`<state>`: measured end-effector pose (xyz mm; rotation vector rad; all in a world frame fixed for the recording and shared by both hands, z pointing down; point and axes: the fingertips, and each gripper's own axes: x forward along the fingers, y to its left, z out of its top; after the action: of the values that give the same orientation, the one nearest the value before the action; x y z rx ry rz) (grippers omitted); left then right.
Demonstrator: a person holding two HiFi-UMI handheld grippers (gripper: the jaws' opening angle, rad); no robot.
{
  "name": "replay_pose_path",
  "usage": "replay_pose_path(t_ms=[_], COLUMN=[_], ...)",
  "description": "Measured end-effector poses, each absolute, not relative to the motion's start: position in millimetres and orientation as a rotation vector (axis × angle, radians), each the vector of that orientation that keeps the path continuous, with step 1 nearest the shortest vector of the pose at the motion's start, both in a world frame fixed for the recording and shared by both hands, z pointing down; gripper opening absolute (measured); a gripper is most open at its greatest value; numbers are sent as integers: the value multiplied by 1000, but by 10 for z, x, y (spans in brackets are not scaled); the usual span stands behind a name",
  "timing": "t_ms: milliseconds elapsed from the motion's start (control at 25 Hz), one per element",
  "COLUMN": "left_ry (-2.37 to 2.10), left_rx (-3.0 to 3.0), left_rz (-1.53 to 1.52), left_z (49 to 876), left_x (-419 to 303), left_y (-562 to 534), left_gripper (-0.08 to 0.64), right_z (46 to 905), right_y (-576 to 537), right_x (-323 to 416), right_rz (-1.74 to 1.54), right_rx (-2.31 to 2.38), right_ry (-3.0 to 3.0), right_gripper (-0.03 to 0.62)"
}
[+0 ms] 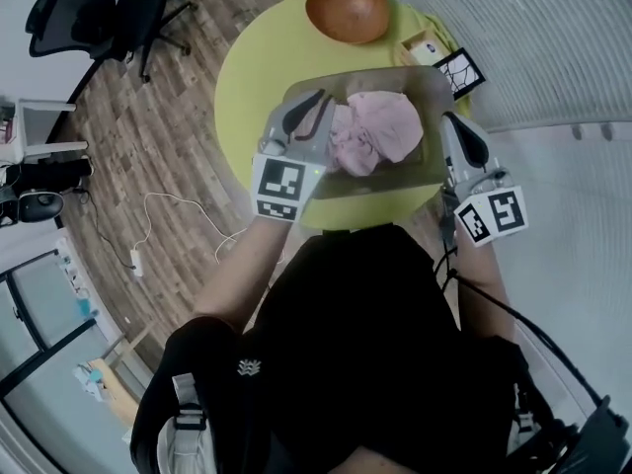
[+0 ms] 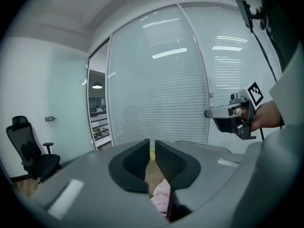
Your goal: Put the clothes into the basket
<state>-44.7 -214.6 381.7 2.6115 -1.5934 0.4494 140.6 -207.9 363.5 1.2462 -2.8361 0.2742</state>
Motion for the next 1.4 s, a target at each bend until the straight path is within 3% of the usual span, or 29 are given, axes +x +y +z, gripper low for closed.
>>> replay_pose_path(t_ms=[600, 1000, 1400], left_ry=[-1839, -1906, -1876], left_rx=[2580, 2494, 2533], left_rz=[127, 96, 87], left_z=[2933, 3047, 3093], left_x=[-1144, -1537, -1431], left_y=[-1672, -1460, -1437], left_gripper=[6, 6, 6], right_z=[3433, 3514, 3638], right_y=[-1961, -1915, -1875], right_x=[1360, 1185, 1169], right_rz=[200, 199, 202], right_rx=[1229, 1167, 1146], right_ry=[-2814, -2805, -2809], right_gripper=[2, 2, 2])
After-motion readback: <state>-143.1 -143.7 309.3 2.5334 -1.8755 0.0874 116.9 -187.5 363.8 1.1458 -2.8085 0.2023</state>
